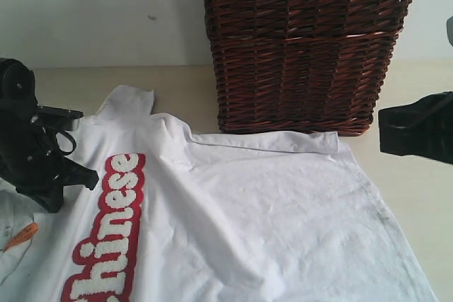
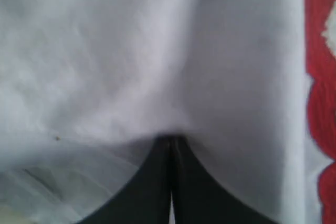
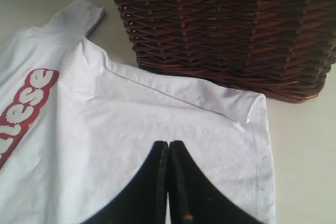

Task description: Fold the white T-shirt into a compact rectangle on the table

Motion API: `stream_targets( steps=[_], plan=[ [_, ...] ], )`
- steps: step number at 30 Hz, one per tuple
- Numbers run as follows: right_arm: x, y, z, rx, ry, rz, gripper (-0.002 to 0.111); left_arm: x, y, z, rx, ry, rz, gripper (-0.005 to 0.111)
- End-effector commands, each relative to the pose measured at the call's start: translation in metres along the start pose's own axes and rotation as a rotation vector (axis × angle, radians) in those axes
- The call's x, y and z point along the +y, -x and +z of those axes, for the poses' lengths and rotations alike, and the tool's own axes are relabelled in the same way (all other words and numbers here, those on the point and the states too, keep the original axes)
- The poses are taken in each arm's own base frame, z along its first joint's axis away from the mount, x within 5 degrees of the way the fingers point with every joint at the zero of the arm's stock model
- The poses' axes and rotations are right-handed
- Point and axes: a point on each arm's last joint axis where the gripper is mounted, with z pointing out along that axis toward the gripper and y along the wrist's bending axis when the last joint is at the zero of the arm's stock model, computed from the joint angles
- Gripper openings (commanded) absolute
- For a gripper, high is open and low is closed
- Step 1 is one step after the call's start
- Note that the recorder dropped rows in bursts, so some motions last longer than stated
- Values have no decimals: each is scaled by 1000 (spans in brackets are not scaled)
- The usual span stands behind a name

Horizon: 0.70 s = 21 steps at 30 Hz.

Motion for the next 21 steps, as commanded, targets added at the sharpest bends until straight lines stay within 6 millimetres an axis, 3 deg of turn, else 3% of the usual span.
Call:
stream_targets(
  steps=[1,8,12,15,18,21],
  plan=[
    [-1,-2,1,11,2,-1,0,17,9,28,-16,47,-56,0],
    [0,-2,1,11,2,2,0,62,37,21,-61,164,-129,0],
    [-1,-1,1,2,-2,2,0,70,54,6,-101,175,-87,0],
    [-3,1,4,-23,-24,4,0,71,72,-22,-156,182,-92,0],
    [-10,-6,30,60,-56,20,0,65,77,-55,-214,104,-102,0],
    [-16,-15,78,275,-45,15,0,58,67,-90,-254,36,-120,0]
  ],
)
